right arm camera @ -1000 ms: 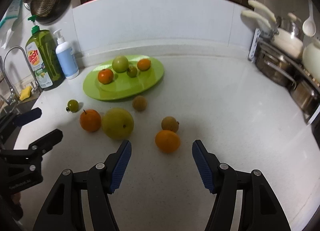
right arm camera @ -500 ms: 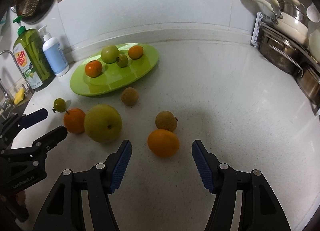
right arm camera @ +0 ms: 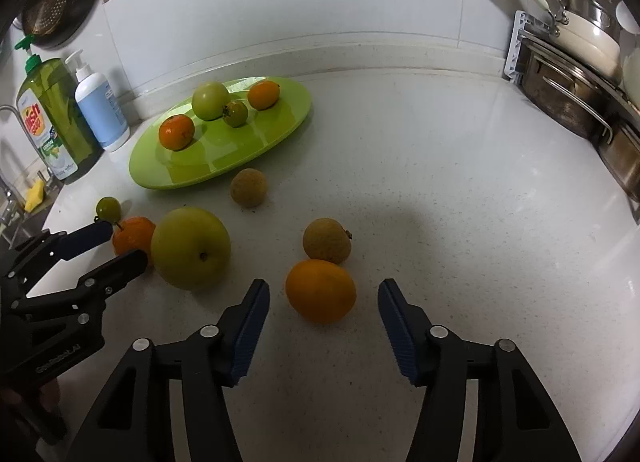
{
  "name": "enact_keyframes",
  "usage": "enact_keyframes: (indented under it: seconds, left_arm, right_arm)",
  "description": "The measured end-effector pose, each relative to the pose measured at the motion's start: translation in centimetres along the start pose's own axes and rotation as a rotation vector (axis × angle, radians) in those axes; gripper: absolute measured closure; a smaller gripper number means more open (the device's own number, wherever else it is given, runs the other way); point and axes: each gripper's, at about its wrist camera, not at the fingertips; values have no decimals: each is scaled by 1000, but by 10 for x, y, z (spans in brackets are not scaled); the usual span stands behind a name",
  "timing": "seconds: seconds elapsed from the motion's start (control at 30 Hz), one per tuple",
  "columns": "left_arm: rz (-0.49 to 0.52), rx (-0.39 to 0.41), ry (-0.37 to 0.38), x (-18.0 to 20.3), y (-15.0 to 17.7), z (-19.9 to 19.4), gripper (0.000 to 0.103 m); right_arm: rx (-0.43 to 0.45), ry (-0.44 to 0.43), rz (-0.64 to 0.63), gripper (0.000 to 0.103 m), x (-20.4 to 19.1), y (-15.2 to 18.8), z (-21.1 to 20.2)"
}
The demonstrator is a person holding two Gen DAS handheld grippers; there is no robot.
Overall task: Organize fruits
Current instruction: 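Move the left tool to an orange while the right tool approaches another orange, then close the left tool on its orange while the right tool closes on another orange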
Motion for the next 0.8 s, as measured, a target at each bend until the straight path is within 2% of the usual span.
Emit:
enact_keyframes:
  seconds: [0.33,0.5,0.8]
  left_arm:
    - [-14,-12,44,0,-4,9,61]
    - [-28,-11,44,1,-3,8,61]
    - [-28,-13,32,2,-2,0,62]
  right_arm:
    - [-18,-15,0,59,0,-3,4]
    - [-22,-18,-3,66,0,-3,5]
    - [-12,-18,-14,66,-3,-2,-2]
Point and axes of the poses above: each gripper's, at about its wrist camera, not at the fingertips, and z roughly the way its jaws point, x to its right, y to its underside, and after that the axes turned 5 degrees about z, right-handed
